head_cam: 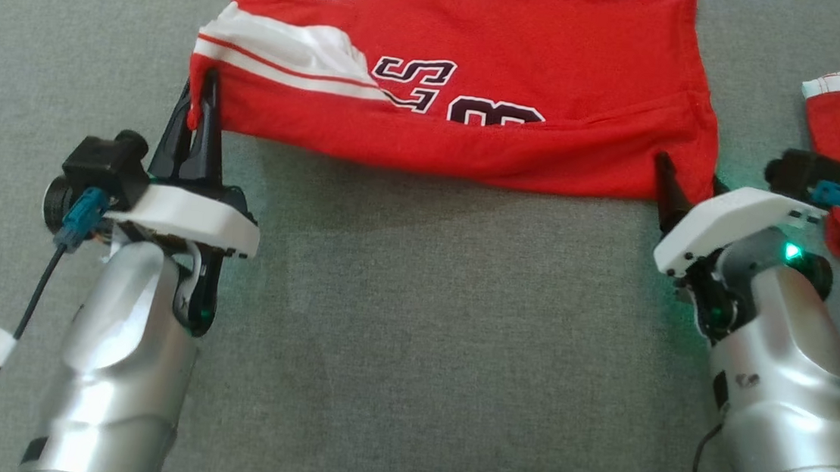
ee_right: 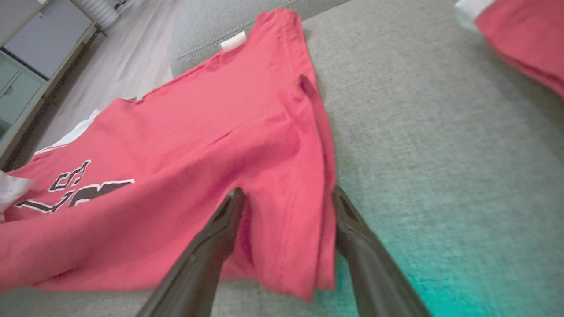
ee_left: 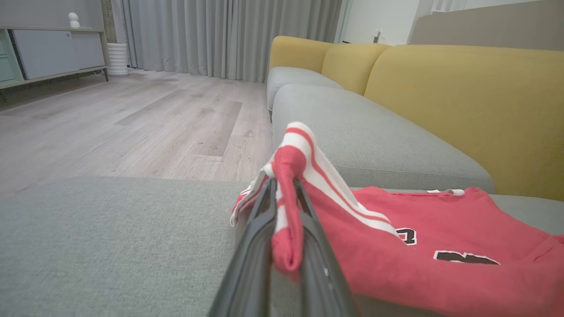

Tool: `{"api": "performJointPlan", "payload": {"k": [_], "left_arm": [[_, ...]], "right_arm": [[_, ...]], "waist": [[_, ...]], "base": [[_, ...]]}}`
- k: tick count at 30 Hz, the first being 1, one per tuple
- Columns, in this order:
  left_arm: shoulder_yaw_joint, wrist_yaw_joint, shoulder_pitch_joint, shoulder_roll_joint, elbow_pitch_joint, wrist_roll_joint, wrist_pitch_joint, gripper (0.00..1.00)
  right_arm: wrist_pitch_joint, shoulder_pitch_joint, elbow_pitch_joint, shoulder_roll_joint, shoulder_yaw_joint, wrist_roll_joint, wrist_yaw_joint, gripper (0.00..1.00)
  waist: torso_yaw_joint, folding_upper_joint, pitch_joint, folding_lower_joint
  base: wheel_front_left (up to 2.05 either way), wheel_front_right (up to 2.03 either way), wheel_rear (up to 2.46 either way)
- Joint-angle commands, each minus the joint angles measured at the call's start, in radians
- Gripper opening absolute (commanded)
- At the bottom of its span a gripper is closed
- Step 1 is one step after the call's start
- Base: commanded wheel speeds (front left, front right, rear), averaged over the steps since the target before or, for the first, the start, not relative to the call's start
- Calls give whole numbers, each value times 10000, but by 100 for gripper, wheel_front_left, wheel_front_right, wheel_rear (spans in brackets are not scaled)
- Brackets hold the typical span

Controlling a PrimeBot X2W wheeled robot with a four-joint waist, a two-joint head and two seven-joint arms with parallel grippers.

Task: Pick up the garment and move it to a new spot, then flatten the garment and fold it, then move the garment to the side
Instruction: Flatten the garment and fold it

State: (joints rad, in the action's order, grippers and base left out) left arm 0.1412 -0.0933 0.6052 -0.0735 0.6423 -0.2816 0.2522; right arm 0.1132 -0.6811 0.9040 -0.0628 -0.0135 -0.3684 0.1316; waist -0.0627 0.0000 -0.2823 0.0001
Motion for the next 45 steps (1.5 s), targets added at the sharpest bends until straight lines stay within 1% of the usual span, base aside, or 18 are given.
{"api": "performJointPlan", "payload": {"k": [1,3,7,12,18,23,27,28,31,35,41,45], "left_arm": [[-247,-26,97,-229,-195,76,94,0],[-316,-9,58,-260,-81,105,94,0],[-490,26,-82,-334,29,146,94,0],[-703,68,-403,-446,25,221,95,0],[-865,71,-871,-479,-155,309,95,0],[-941,30,-1398,-424,-261,261,95,0],[-835,7,-1975,-342,-306,267,95,0],[-835,7,-1975,-342,-306,267,95,0],[-724,-20,-2565,-279,-262,206,72,0],[-460,-45,-3372,-209,-410,206,-129,0],[-203,-41,-4254,-181,-830,173,-484,0],[-140,27,-4469,-166,-925,142,-509,0]], "right_arm": [[-148,-167,34,125,431,88,-9,0],[-408,-274,187,125,645,462,-9,0],[-797,-322,375,88,712,1192,-9,0],[-650,-137,166,-198,1092,1227,-9,0],[172,242,-708,-959,2008,345,-9,0],[1086,940,-2024,-1705,2945,-739,-9,0],[1623,1793,-3062,-2255,3335,-1416,-9,0],[1623,1793,-3062,-2255,3335,-1416,-9,0],[1915,2514,-3636,-2470,3300,-1713,-9,0],[2369,3543,-4207,-2559,2958,-1875,-9,0],[3063,5004,-5014,-2339,2202,-1781,-9,0],[3267,5589,-5465,-2121,1717,-1519,-9,0]], "waist": [[-1,0,22,-1],[27,0,88,-1],[109,0,308,-1],[259,0,705,-1],[428,0,1317,-1],[542,0,1904,-1],[592,0,2377,-1],[592,0,2377,-1],[624,0,2755,-1],[580,0,3071,-1],[473,0,3271,-1],[485,0,3259,-1]], "base": [[0,0,0],[0,0,0],[0,0,0],[0,0,0],[0,0,0],[0,0,0],[0,0,0],[0,0,0],[0,0,0],[0,0,0],[0,0,0],[0,0,0]]}}
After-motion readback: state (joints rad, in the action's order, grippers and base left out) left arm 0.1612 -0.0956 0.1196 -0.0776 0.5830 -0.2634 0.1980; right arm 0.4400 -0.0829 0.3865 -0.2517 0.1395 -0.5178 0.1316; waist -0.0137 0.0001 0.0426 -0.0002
